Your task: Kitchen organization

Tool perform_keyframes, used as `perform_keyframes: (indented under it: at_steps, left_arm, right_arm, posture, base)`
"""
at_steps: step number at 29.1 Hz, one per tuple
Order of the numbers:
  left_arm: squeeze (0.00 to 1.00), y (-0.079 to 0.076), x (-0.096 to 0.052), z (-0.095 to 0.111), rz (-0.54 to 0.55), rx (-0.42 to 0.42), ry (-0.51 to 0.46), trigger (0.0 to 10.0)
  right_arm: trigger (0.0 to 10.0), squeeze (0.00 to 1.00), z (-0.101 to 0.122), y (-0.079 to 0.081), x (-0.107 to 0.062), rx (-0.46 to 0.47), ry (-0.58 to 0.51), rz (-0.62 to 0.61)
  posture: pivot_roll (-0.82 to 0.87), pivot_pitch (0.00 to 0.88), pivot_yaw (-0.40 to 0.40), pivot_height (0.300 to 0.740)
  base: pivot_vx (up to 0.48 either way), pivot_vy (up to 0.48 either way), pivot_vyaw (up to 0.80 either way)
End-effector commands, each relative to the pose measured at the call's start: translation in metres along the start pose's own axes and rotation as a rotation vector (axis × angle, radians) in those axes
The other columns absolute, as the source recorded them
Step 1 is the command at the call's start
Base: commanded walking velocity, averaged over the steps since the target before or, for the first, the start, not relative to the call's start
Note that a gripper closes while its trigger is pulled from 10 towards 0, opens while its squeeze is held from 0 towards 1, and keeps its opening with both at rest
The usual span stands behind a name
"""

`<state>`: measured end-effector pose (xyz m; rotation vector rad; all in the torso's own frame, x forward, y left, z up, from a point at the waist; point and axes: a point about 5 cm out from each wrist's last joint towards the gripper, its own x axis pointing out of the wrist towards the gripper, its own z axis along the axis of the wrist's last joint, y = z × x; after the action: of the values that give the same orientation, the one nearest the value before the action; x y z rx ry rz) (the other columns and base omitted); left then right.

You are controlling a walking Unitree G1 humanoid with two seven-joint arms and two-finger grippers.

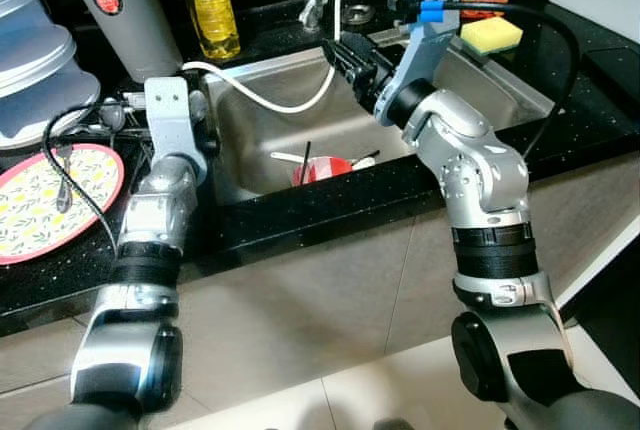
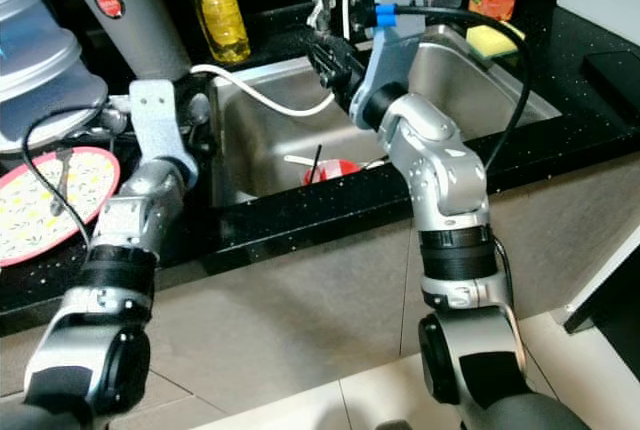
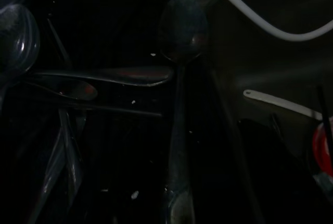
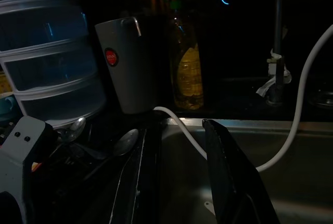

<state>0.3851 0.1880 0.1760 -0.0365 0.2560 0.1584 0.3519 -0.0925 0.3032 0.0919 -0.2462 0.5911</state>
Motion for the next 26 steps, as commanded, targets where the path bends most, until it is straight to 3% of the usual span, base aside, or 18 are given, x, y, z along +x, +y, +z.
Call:
perform_keyframes:
  at_steps: [1,7,8,9,10,18,26]
  left_arm:
    - [0.00,0.009,0.003,0.002,0.015,-0.005,0.013,10.0]
    - [0.00,0.007,0.006,-0.005,-0.014,-0.035,0.067,10.0]
    - [0.00,0.003,0.006,-0.013,-0.056,-0.072,0.109,3.6]
    - [0.00,0.000,0.005,-0.019,-0.084,-0.094,0.137,2.4]
    - [0.00,-0.004,0.005,-0.024,-0.105,-0.106,0.157,0.0]
    - [0.00,-0.016,0.004,-0.033,-0.168,-0.195,0.205,0.0]
    - [0.00,-0.039,0.002,-0.026,-0.328,-0.177,0.172,0.0]
  right_arm:
    - [10.0,0.00,0.002,0.005,0.003,-0.006,-0.009,0.019]
    - [10.0,0.00,0.002,0.005,0.003,-0.006,-0.009,0.016]
    - [10.0,0.00,0.002,0.004,0.002,-0.007,-0.008,0.012]
    - [10.0,0.00,0.002,0.004,0.002,-0.007,-0.007,0.010]
    - [10.0,0.00,0.002,0.003,0.001,-0.008,-0.007,0.008]
    - [10.0,0.00,0.003,0.003,0.002,-0.007,-0.006,0.009]
    - [10.0,0.00,0.003,0.002,0.003,-0.008,-0.007,0.007]
  posture:
    - [-0.11,0.000,0.118,0.740]
    - [-0.12,0.000,0.123,0.740]
    - [-0.12,0.000,0.122,0.740]
    - [-0.12,0.000,0.121,0.740]
    - [-0.12,0.000,0.121,0.740]
    - [-0.11,0.000,0.117,0.740]
    - [-0.12,0.000,0.119,0.740]
  base:
    - [0.000,0.000,0.00]
    - [0.000,0.000,0.00]
    - [0.000,0.000,0.00]
    - [0.000,0.000,0.00]
    - [0.000,0.000,0.00]
    - [0.000,0.000,0.00]
    - [0.000,0.000,0.00]
